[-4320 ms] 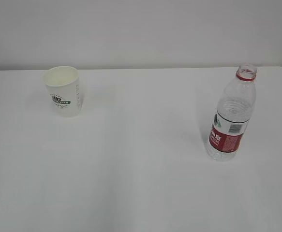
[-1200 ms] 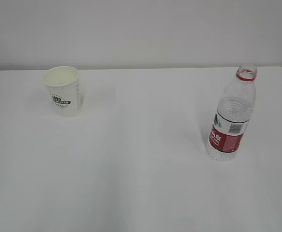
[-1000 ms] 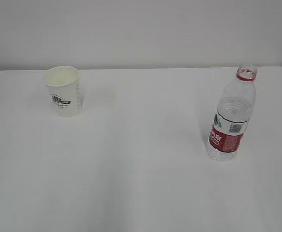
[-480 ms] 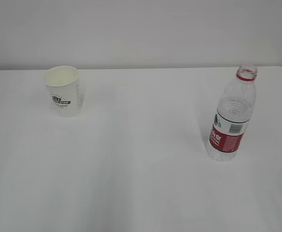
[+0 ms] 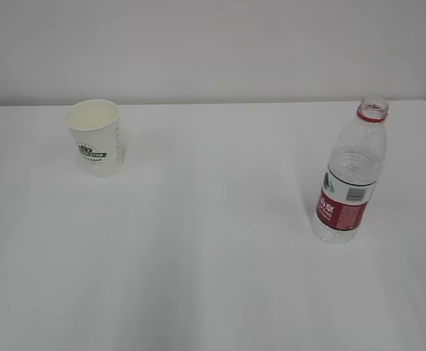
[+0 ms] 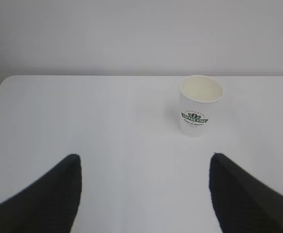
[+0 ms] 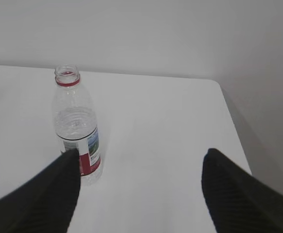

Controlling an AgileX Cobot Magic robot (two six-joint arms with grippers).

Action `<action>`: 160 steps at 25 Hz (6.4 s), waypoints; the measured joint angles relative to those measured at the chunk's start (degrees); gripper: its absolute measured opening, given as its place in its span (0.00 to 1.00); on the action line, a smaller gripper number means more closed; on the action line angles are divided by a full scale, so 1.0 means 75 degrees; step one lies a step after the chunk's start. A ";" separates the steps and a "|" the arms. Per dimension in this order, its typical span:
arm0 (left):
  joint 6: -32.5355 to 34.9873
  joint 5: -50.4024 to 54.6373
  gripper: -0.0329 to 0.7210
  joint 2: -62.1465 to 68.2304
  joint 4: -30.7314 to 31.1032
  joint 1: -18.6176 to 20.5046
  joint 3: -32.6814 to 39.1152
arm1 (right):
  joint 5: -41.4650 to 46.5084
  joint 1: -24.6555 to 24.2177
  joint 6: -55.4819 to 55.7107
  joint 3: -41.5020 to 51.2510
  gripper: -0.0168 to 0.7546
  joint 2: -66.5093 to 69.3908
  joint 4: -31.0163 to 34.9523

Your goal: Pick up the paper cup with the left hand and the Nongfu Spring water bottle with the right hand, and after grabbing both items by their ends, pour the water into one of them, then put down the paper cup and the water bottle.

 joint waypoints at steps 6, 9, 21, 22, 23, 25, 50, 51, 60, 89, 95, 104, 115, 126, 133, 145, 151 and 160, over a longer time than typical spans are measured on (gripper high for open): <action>0.0000 -0.0395 0.82 0.0534 0.0000 0.0000 0.0000 | -0.0509 0.0000 0.0000 0.0000 0.79 0.0399 0.0000; 0.0000 -0.0715 0.82 0.0831 0.0000 0.0000 0.0000 | -0.0761 0.0000 0.0000 0.0000 0.79 0.0605 0.0000; 0.0000 -0.2057 0.82 0.1934 0.0000 0.0000 0.0000 | -0.2599 0.0000 -0.0012 0.0000 0.79 0.1730 0.0000; 0.0000 -0.2146 0.82 0.2013 0.0000 0.0000 0.0000 | -0.2728 0.0000 -0.0012 0.0000 0.79 0.1833 0.0000; 0.0000 -0.2281 0.82 0.2082 0.0000 0.0000 0.0000 | -0.2832 0.0000 -0.0012 0.0000 0.79 0.1936 0.0000; 0.0000 -0.2496 0.82 0.2190 0.0000 0.0000 0.0000 | -0.3042 0.0000 -0.0080 0.0000 0.79 0.2114 0.0000; 0.0000 -0.4352 0.82 0.4664 0.0000 0.0000 0.0000 | -0.4843 0.0000 -0.0331 0.0334 0.79 0.3716 0.0000; 0.0000 -0.4436 0.82 0.4765 -0.0013 0.0000 0.0000 | -0.4973 0.0000 -0.0307 0.0334 0.79 0.3781 0.0000; 0.0000 -0.5241 0.82 0.5589 -0.0028 0.0000 0.0000 | -0.6093 0.0000 -0.0216 0.0334 0.79 0.4925 -0.0196; -0.0090 -0.8767 0.82 0.6989 -0.0427 -0.1232 0.2702 | -0.9351 0.0000 0.1825 0.2215 0.79 0.6540 -0.2142; -0.0173 -0.9835 0.82 0.7041 -0.0440 -0.1689 0.3456 | -1.0186 0.0000 0.1836 0.2826 0.79 0.6810 -0.2204; -0.0720 -1.0663 0.82 0.7061 0.0143 -0.1778 0.4136 | -1.0908 0.0000 0.1842 0.3650 0.79 0.6943 -0.2232; -0.1084 -1.1750 0.82 0.8502 0.0885 -0.1778 0.4212 | -1.1243 0.0000 0.1842 0.3941 0.79 0.7076 -0.2247; -0.1145 -1.3277 0.82 1.0678 0.1323 -0.1778 0.4198 | -1.2876 0.0000 0.1722 0.3941 0.79 0.8848 -0.2518; -0.1148 -1.3315 0.78 1.0750 0.1522 -0.1778 0.4190 | -1.3899 0.0000 0.1311 0.3941 0.79 1.0197 -0.2598; -0.1161 -1.3335 0.76 1.0750 0.1750 -0.1778 0.3682 | -1.3960 0.0000 0.1202 0.3941 0.79 1.0582 -0.2614; -0.1225 -1.3347 0.76 1.0750 0.1930 -0.1778 0.3218 | -1.3960 0.0000 0.1202 0.3941 0.79 1.0582 -0.2581; -0.1268 -1.3354 0.76 1.0750 0.1930 -0.1778 0.3183 | -1.3968 0.0000 0.1182 0.3941 0.79 1.0709 -0.2796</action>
